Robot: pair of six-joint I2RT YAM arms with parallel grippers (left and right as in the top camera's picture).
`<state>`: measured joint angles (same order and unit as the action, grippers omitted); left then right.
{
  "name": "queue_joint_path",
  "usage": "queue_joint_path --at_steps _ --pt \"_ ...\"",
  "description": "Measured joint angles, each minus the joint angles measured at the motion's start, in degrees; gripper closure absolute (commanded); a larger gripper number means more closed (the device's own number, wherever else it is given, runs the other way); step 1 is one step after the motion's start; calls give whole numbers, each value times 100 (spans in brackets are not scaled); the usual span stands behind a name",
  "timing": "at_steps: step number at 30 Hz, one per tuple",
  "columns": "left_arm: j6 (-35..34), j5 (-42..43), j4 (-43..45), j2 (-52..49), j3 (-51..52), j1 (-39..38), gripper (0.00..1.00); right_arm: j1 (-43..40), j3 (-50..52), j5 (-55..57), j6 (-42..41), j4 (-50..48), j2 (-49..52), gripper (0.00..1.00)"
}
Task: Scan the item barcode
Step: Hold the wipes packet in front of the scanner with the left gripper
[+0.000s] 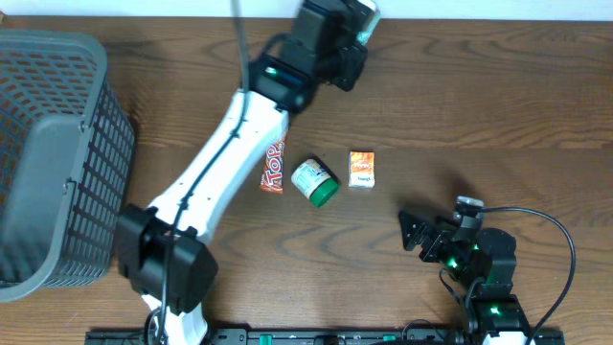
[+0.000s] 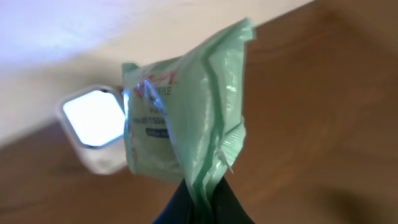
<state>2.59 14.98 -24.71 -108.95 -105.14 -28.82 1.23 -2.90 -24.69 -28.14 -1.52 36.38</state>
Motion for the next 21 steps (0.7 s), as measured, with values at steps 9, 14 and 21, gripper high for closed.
queue_joint_path --at_steps 9,14,21 --pt "-1862 2870 -264 -46 2 723 93 2 22 -2975 -1530 -3340 0 1" --pt "-3045 3757 -452 -46 2 1023 93 2 7 -3534 -2677 -4699 -11 1" --pt "-4260 4103 -964 -46 2 1167 93 2 4 -3410 -1808 -3248 -7 1"
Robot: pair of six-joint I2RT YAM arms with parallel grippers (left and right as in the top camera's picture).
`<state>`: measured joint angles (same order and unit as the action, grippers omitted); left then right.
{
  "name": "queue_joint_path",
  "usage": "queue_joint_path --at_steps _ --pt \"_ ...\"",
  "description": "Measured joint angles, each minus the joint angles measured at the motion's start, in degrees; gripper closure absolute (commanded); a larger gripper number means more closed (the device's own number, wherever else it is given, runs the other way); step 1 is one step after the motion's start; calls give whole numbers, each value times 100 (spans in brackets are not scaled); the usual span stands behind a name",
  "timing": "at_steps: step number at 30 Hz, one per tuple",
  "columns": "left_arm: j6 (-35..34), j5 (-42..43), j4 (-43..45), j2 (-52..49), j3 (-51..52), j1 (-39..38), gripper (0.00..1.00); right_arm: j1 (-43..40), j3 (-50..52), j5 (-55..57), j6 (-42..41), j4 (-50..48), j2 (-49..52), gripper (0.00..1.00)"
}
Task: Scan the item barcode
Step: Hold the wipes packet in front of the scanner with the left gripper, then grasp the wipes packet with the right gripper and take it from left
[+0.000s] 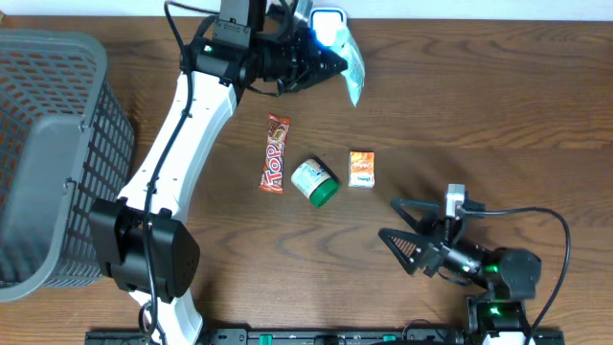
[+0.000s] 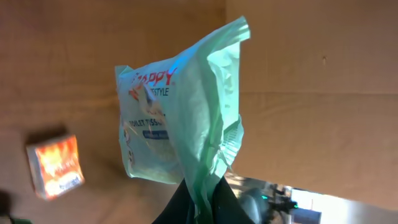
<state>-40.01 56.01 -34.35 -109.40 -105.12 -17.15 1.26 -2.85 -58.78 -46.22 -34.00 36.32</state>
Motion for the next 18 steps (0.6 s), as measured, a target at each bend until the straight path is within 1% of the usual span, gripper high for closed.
queue_joint_path --at_steps 4,5,6,7,8,10,12,15,18 --pt "-275 208 -129 0 0 -17 93 -2 -22 660 664 1106 7 1" --pt "-328 240 -184 0 0 -22 93 0 -140 942 861 1585 7 1" --pt "-354 262 -219 0 0 -22 93 0 -168 1010 914 1631 7 1" --pt "-400 278 -278 0 0 -22 93 0 -428 1259 1152 2315 17 1" --pt "-442 289 -330 0 0 -22 93 0 -599 1438 1261 2557 28 1" --pt "-557 323 -372 0 0 -22 93 11 -1241 2026 1735 3578 44 1" --pt "-684 341 -389 0 0 -22 93 74 -1947 2802 2286 4323 59 1" --pt "-861 350 -393 0 0 -22 93 350 -2597 3580 2879 4535 79 1" --pt "-1117 343 -398 0 0 -28 93 774 -2809 4240 3281 4441 114 1"
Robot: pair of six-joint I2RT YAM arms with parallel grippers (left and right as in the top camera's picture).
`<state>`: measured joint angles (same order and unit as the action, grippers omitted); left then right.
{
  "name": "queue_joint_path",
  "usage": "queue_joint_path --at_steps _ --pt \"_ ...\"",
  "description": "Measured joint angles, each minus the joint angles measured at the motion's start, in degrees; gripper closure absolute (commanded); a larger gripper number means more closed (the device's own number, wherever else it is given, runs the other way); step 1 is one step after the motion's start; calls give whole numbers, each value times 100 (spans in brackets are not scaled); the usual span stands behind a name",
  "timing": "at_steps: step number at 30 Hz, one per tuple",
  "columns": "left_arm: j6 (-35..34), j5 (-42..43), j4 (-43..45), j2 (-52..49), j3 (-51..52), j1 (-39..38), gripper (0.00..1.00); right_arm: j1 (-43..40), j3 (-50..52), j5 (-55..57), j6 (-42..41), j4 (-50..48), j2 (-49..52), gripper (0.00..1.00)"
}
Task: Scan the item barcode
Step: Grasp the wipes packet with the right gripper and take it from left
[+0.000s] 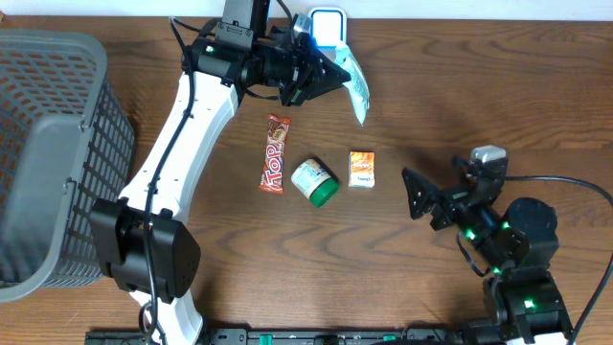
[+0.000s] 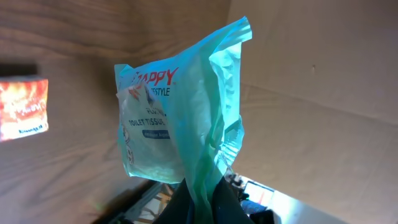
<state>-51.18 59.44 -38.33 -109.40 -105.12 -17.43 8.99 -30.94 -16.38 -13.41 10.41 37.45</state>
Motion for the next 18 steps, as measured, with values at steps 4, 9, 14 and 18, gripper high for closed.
queue_joint_path --at_steps 4,9,14,18 --pt "-446 -48 9 0 0 -81 93 651 -4 929 433 -190 387 1" --pt "-828 -83 87 0 0 -317 93 1757 -57 2031 962 -743 1403 1" --pt "-1051 -87 125 0 0 -501 93 2651 -424 3178 1438 -890 2465 1" --pt "-1097 -87 125 0 0 -518 93 2933 -734 3980 1838 -1104 3056 2"
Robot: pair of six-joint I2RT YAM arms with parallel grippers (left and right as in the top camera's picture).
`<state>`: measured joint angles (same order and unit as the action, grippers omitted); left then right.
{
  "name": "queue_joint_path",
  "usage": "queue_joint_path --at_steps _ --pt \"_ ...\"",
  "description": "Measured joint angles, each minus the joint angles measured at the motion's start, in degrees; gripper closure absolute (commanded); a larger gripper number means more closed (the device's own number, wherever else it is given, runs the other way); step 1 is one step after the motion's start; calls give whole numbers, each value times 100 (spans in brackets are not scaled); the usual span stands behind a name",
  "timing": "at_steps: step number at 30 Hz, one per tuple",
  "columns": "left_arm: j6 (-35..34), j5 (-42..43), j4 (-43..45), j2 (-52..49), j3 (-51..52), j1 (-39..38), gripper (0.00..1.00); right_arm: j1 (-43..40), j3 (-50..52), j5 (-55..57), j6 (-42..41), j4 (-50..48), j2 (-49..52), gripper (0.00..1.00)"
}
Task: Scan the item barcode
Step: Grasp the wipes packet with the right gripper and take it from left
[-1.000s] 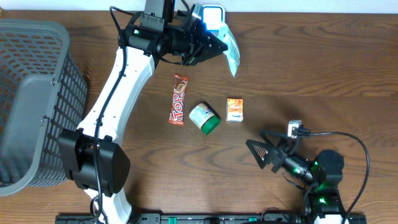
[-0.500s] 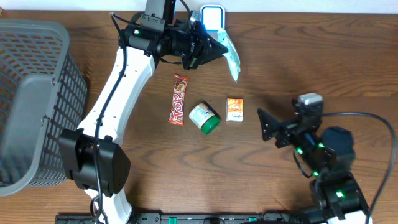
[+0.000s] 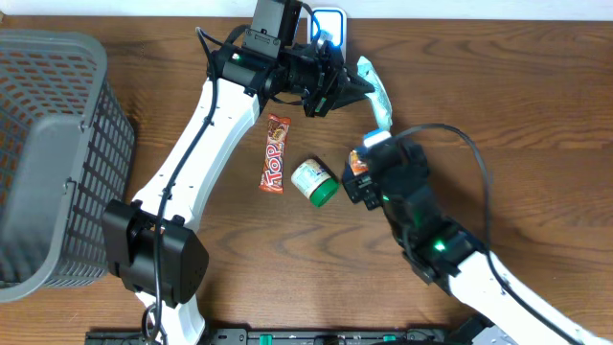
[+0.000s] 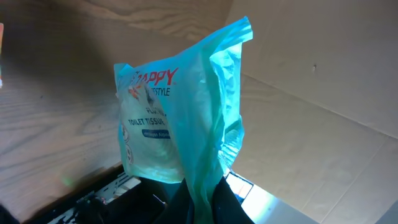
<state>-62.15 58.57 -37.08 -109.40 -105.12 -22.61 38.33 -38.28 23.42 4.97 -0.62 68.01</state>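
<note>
A pale green toilet-tissue pack (image 3: 375,96) hangs by its crimped edge from my left gripper (image 3: 356,89), which is shut on it, right of the white scanner (image 3: 329,21) at the far edge. In the left wrist view the printed pack (image 4: 174,118) rises from between the black fingers (image 4: 227,202), and the gripper (image 4: 202,190) pinches its seam. My right gripper (image 3: 364,182) has reached to the table's middle, just below the pack and against a small orange box (image 3: 356,163). Its fingers are hidden under the wrist.
A red candy bar (image 3: 275,153) and a green-lidded jar (image 3: 314,182) lie left of the orange box. A large grey mesh basket (image 3: 57,163) fills the left side. The right arm stretches from the front right corner to the middle.
The right arm was at the right side of the table and now reaches to the orange box under the pack. My left gripper, still holding the pack, sits slightly further right.
My left gripper first held the tissue pack up by the scanner at the far edge. Then the pack hung just right of the scanner, and a little nearer after that, while the right gripper stood open at the front right. The right arm now reaches the middle.
</note>
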Motion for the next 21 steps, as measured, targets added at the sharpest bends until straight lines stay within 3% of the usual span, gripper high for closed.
queue_joint_path --at_steps 5,11,16,21 --pt "-63 0 0 0 0 11 93 87 -151 857 221 -50 160 1" --pt "-70 0 0 0 0 144 93 87 -164 1045 282 -9 -254 1" --pt "-105 2 2 0 0 216 93 87 -219 905 363 -315 -474 17" --pt "-107 28 0 0 0 210 93 85 -219 800 564 -697 -337 23"
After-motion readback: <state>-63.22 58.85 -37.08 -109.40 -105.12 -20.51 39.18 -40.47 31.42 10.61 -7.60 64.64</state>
